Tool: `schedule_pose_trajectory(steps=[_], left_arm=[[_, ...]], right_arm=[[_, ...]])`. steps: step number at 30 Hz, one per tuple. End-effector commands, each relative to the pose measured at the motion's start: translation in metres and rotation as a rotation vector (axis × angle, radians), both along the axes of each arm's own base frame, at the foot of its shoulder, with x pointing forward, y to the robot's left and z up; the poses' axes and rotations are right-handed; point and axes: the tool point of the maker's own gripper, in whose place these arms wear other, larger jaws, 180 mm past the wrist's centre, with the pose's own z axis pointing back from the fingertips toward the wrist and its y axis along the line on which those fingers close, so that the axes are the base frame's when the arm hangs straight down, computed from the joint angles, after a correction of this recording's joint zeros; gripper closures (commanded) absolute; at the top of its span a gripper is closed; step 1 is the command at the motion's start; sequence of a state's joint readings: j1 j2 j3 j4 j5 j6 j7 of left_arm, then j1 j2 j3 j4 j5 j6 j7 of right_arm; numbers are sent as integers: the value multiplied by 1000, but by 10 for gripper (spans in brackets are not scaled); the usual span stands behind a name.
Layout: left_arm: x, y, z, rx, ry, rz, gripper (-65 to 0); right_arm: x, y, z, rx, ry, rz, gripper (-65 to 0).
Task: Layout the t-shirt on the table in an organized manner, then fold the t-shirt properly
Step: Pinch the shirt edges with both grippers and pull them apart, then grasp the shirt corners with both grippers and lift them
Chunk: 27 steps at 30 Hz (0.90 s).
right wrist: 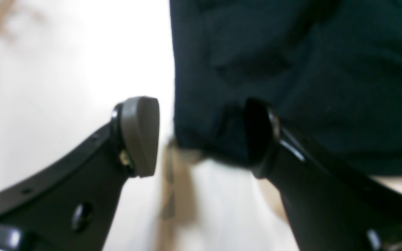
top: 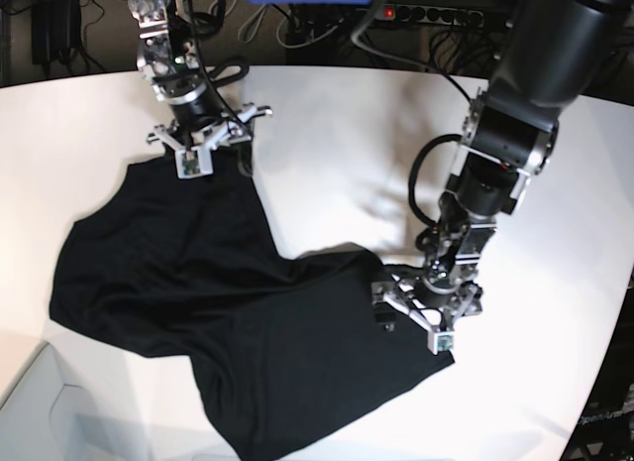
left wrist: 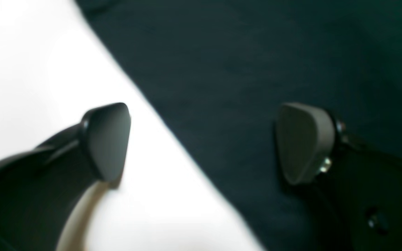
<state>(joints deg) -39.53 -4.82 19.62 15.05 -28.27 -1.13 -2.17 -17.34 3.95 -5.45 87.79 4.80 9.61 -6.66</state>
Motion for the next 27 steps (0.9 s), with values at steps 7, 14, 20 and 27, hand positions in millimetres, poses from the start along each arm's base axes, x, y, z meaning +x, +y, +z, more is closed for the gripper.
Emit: schedule_pose_trajectory(steps=[7,14,20,27], left_arm=[[-72,48,-70,27,274,68,-650],[-109,40,-73,9,346,-33,-650],[-132,23,-29,-110,267,-90,-650],[-112,21,54,-193,39,-80,-650]], right_arm=[[24,-13,-18,-25,12,-10,-385],[51,-43,-34,-85,41,-26,-384],[78,-91,-31,-155,30,-76,-384],[106,-154,28,-174,-114,-236,-384]])
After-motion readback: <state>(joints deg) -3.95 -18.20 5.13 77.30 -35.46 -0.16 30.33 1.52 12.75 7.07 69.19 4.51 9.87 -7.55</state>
